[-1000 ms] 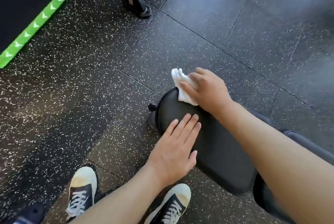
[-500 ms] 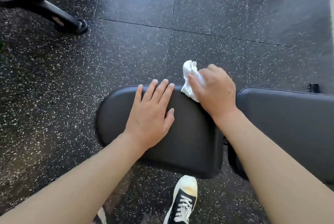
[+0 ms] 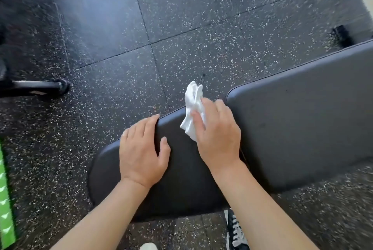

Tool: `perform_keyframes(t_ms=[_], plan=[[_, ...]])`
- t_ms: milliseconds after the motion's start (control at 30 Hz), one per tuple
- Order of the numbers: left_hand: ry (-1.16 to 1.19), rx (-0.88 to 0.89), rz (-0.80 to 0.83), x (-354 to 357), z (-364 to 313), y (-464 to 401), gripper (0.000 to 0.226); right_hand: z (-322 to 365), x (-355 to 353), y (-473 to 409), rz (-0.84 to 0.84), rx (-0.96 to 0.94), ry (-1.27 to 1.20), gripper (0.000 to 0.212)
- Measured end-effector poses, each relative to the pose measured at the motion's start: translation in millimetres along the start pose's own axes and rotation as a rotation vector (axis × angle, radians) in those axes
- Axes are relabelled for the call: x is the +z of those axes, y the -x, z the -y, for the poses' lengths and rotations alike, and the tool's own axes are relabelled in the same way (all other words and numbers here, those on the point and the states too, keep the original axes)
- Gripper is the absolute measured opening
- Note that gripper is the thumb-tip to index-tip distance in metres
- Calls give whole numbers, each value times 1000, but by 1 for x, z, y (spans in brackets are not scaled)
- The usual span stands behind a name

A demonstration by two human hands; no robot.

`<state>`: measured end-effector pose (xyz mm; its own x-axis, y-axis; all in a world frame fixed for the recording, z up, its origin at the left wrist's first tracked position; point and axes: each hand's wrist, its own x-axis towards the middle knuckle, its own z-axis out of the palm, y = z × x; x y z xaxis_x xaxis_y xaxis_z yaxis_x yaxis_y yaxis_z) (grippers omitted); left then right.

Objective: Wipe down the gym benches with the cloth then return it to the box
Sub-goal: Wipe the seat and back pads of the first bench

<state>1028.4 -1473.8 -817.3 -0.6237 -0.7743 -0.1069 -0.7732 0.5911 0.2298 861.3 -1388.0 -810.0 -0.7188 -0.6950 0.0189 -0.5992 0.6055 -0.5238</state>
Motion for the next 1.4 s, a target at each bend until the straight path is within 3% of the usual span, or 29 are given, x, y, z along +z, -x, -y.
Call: perform_keyframes(t_ms=[267,600,933,1233,1400], plan=[[9,5,-6,-1,-1,1,59,2,-1,8,-13,99,-42,33],[27,3,18,-2,-2,5,61,-11,-24,185,-141,472,-66,39],[-13,9,-1,5,-1,4,61,0,-2,107,-228,451,3,31],[-16,14,-5,5,-1,4,64,12,10,213,-382,470,-139,44],[-23,25,27,2,-1,4,65,17,22,193,-538,631,-222,37]])
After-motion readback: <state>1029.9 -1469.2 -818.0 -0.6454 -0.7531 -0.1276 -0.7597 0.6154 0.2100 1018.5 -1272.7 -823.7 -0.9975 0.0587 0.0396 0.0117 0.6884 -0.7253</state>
